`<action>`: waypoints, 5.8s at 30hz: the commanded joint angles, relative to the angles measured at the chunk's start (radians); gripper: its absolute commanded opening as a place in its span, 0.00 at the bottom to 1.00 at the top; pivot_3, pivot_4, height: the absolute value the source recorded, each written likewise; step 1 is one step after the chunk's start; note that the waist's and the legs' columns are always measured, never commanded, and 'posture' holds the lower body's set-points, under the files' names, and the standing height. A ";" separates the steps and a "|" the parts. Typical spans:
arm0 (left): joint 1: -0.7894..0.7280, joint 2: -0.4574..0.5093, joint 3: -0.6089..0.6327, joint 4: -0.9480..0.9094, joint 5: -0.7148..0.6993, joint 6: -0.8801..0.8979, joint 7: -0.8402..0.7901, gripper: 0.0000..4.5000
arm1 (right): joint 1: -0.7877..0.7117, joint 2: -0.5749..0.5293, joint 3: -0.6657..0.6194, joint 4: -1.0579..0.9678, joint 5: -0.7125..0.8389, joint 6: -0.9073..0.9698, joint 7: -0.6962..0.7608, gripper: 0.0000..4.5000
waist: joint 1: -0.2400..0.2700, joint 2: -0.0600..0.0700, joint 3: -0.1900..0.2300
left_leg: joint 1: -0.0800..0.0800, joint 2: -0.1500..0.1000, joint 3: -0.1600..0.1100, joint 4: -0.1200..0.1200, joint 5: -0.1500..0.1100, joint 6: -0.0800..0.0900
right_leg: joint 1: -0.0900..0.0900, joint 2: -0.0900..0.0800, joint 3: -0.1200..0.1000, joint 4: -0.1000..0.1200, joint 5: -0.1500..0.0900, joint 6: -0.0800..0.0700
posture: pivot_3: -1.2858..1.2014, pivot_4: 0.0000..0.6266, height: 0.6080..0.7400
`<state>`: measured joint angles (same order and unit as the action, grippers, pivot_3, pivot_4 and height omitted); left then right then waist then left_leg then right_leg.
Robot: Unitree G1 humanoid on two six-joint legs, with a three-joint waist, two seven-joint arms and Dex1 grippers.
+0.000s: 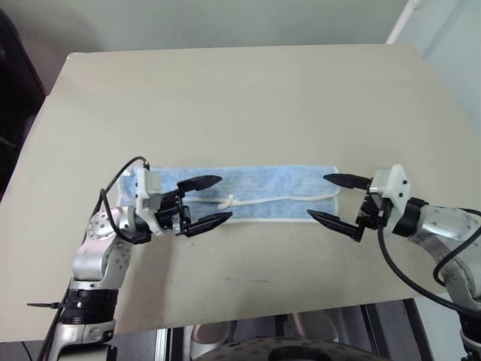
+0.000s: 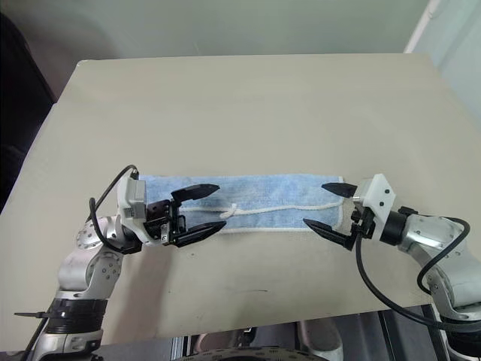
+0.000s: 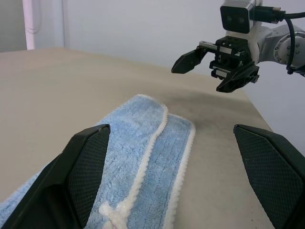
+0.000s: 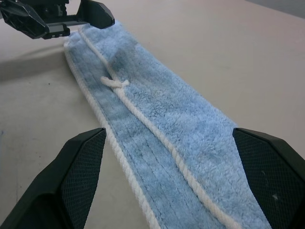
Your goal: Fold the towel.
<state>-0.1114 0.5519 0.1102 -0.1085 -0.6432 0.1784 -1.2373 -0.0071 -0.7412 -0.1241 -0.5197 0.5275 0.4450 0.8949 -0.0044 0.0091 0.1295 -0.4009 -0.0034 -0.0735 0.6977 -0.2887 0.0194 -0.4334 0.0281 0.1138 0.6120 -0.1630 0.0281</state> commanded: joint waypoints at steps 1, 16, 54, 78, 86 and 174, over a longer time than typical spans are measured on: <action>-0.003 0.000 0.000 -0.016 -0.009 0.003 -0.006 1.00 | -0.006 -0.012 -0.043 -0.036 0.027 -0.004 -0.002 1.00 | 0.000 0.000 0.000 | 0.000 0.000 0.000 0.000 0.000 0.000 | 0.000 0.000 0.000 0.000 0.000 0.000 | 0.52 0.24 1.00; 0.000 -0.029 -0.027 -0.053 -0.019 0.022 0.008 1.00 | -0.036 -0.067 -0.025 0.020 -0.067 -0.019 -0.020 1.00 | 0.000 0.000 0.000 | 0.000 0.000 0.000 0.000 0.000 0.000 | 0.000 0.000 0.000 0.000 0.000 0.000 | 0.52 0.24 1.00; 0.035 -0.027 -0.011 -0.057 0.019 -0.045 0.029 1.00 | -0.312 -0.032 0.236 0.618 -0.589 -0.730 -0.021 1.00 | 0.000 0.000 0.000 | 0.000 0.001 0.000 0.000 0.000 0.001 | 0.000 0.000 0.000 -0.001 0.003 0.001 | 0.52 0.24 1.00; 0.047 -0.018 -0.017 -0.050 0.029 -0.075 0.030 1.00 | -0.404 0.031 0.249 0.733 -0.663 -0.791 -0.145 1.00 | -0.002 0.000 0.000 | 0.000 0.001 0.000 -0.001 0.000 0.001 | 0.000 0.000 -0.001 -0.001 0.003 0.000 | 0.52 0.24 1.00; 0.038 -0.021 -0.019 -0.050 0.028 -0.076 0.033 1.00 | -0.408 0.039 0.264 0.716 -0.637 -0.820 -0.105 1.00 | -0.002 0.000 0.000 | 0.000 0.001 0.000 -0.001 0.000 0.001 | 0.000 0.000 -0.001 -0.001 0.003 0.000 | 0.52 0.24 1.00; -0.247 0.057 0.038 0.501 0.238 -0.539 -0.016 1.00 | -0.879 -0.174 0.109 0.804 -0.458 -0.676 0.107 0.01 | -0.002 0.001 0.001 | -0.008 0.001 -0.001 -0.004 0.000 0.001 | -0.010 -0.001 -0.001 0.000 0.006 0.005 | 0.52 0.24 1.00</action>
<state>-0.3396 0.6137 0.1479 0.4364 -0.3953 -0.3648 -1.2607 -0.8565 -0.9082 0.0180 0.2909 0.0724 -0.2122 1.0176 -0.0061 0.0100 0.1302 -0.4090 -0.0022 -0.0741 0.6939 -0.2887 0.0205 -0.4433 0.0275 0.1124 0.6117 -0.1565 0.0331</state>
